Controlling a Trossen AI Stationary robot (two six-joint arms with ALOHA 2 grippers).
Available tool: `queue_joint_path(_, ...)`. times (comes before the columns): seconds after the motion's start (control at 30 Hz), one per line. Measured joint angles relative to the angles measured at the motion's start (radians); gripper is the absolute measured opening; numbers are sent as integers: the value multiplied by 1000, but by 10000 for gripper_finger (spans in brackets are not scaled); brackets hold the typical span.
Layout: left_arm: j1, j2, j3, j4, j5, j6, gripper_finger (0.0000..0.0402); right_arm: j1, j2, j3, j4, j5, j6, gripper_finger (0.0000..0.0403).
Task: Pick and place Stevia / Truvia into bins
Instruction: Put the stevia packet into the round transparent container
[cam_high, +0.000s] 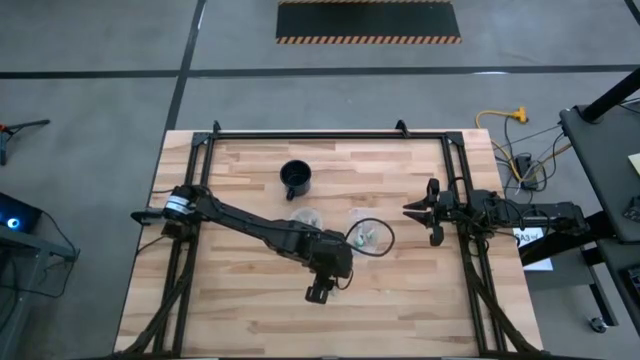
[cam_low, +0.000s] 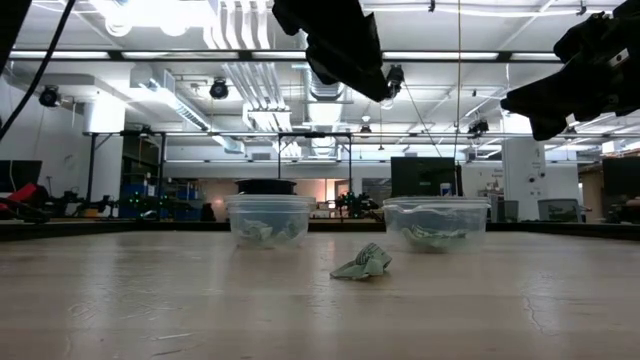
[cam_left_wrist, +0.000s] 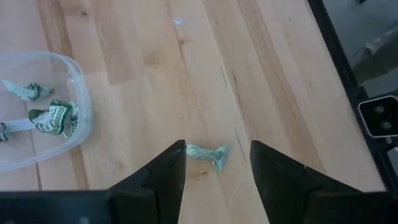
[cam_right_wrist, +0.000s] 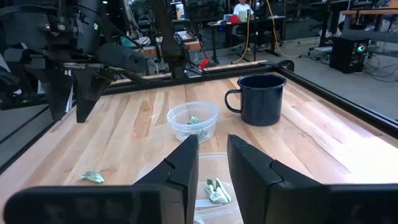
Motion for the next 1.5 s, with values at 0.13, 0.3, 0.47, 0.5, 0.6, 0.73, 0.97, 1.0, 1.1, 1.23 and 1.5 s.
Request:
queue_joint_path(0.13,1,13,0,7,0,11,162,0,0,0,0,0,0,82)
queue_joint_path(0.3,1,66,-3,4,0,14,162,0,-1,0,0,0,0,85)
queue_joint_path(0.47,-3,138,18,1,4,9,162,0,0,0,-1,0,0,77)
queue_joint_path(0.5,-4,150,20,2,4,9,162,0,0,0,0,1,0,76)
queue_joint_path(0.6,-6,173,17,0,6,8,162,0,0,0,-1,0,0,71)
queue_joint_path(0.73,-6,185,11,2,8,8,162,0,0,0,-1,0,0,68)
queue_joint_path(0.97,-6,187,-10,17,10,15,162,0,0,0,-1,0,0,77)
queue_joint_path(1.0,-6,187,-16,23,10,14,162,0,0,0,-1,0,0,78)
queue_joint_path(1.1,-7,188,-19,27,10,25,162,0,0,0,-1,0,0,82)
queue_joint_path(1.23,-8,188,-19,45,10,47,162,0,0,0,-1,0,0,85)
queue_joint_path(1.5,-12,208,-21,53,9,58,162,0,0,0,-2,0,0,81)
